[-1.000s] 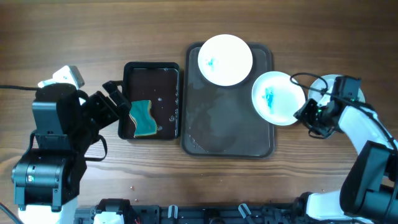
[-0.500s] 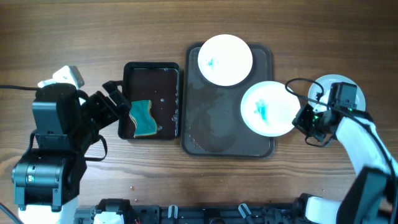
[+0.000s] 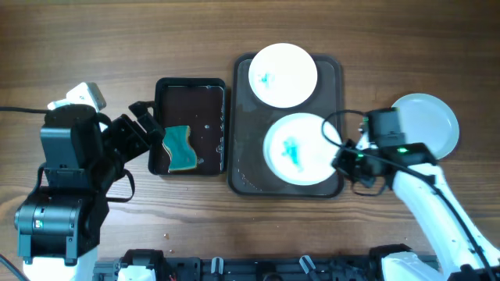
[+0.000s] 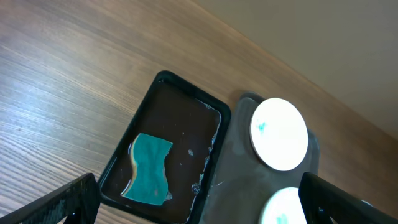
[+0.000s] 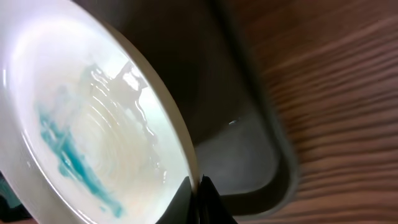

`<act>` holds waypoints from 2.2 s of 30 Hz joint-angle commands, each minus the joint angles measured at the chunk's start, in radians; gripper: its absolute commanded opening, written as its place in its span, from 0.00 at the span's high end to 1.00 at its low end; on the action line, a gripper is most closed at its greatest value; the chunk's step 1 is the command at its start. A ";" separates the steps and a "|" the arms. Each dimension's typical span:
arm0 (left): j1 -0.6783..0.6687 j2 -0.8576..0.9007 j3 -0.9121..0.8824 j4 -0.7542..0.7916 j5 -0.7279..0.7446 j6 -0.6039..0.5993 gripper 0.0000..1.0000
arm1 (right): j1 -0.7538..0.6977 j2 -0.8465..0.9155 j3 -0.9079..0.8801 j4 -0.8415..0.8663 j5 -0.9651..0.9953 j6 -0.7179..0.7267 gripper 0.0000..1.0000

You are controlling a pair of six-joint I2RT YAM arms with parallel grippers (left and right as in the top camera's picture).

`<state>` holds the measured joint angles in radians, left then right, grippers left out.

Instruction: Clean dirty plates on tray and stack at the side

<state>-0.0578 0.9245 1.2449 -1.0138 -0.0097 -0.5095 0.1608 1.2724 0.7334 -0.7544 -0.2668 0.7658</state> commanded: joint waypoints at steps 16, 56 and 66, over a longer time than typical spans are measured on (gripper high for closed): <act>-0.006 0.026 0.016 0.005 0.089 0.006 0.00 | 0.217 -0.073 0.194 0.046 0.202 -0.174 0.61; -0.147 0.928 0.048 0.061 0.061 0.088 0.34 | 0.217 -0.072 0.466 -0.276 0.247 -0.235 0.60; -0.167 0.929 0.001 -0.063 0.130 0.084 0.42 | 0.087 -0.072 0.466 -0.329 0.260 -0.164 0.59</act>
<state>-0.2127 1.8698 1.2800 -1.0695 0.0547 -0.4408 0.3023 1.2106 1.1809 -1.0630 -0.0196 0.5789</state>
